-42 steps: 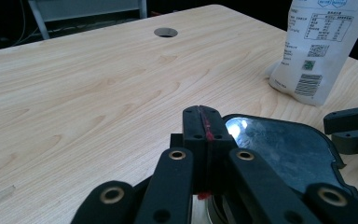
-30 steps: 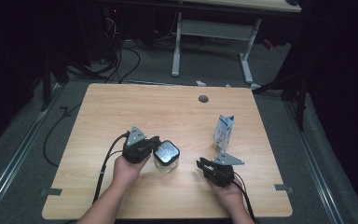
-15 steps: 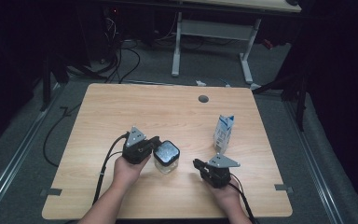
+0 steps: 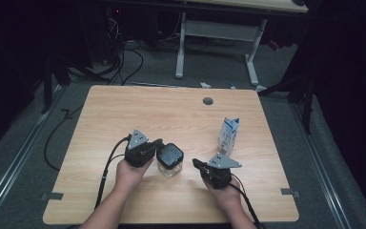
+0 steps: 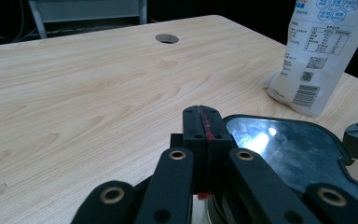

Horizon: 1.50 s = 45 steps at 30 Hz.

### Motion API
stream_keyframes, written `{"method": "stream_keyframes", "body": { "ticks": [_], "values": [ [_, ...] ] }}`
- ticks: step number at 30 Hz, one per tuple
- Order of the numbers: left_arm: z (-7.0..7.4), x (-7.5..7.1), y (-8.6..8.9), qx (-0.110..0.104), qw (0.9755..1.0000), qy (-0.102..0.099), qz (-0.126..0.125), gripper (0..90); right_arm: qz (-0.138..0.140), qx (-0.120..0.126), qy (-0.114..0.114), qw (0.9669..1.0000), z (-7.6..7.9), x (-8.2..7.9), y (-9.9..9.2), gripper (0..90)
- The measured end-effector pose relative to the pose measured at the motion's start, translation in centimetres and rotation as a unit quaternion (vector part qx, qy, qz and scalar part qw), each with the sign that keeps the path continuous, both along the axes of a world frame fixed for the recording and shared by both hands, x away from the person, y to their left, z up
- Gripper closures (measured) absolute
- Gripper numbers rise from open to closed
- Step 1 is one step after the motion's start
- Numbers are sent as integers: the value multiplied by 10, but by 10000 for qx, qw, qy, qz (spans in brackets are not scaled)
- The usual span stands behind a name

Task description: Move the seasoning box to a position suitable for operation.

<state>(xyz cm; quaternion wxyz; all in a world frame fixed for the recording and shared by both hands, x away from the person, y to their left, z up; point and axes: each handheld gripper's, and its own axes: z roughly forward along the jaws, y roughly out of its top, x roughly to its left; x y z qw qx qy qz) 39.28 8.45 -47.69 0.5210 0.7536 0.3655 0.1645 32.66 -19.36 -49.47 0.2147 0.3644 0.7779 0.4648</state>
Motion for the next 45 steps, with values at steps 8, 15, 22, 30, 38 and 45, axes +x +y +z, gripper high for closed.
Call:
{"method": "stream_keyframes", "body": {
  "ticks": [8, 15, 22, 30, 38, 45],
  "values": [
    [-1, 1, 0, -44, 10000, 22, 4, 900, 97, 47, -68, 9999, 9, 5, 9, 899],
    [-1, 1, 0, -63, 10000, 53, 14, 900, 177, 131, -93, 9997, 14, 6, 17, 898],
    [-2, 2, 1, -115, 9999, 90, 14, 900, 273, 151, -70, 9995, 16, 13, 28, 899],
    [3, -3, 16, -271, 9995, 63, 145, 900, 333, 166, -93, 9993, 21, 17, 37, 899],
    [-14, -31, 36, -211, 9993, 240, 206, 888, 350, 174, -123, 9992, 25, 18, 40, 899],
    [-13, -51, 27, -256, 9994, 253, -13, 875, 342, 214, -160, 9991, 30, 17, 42, 900]
  ]
}}
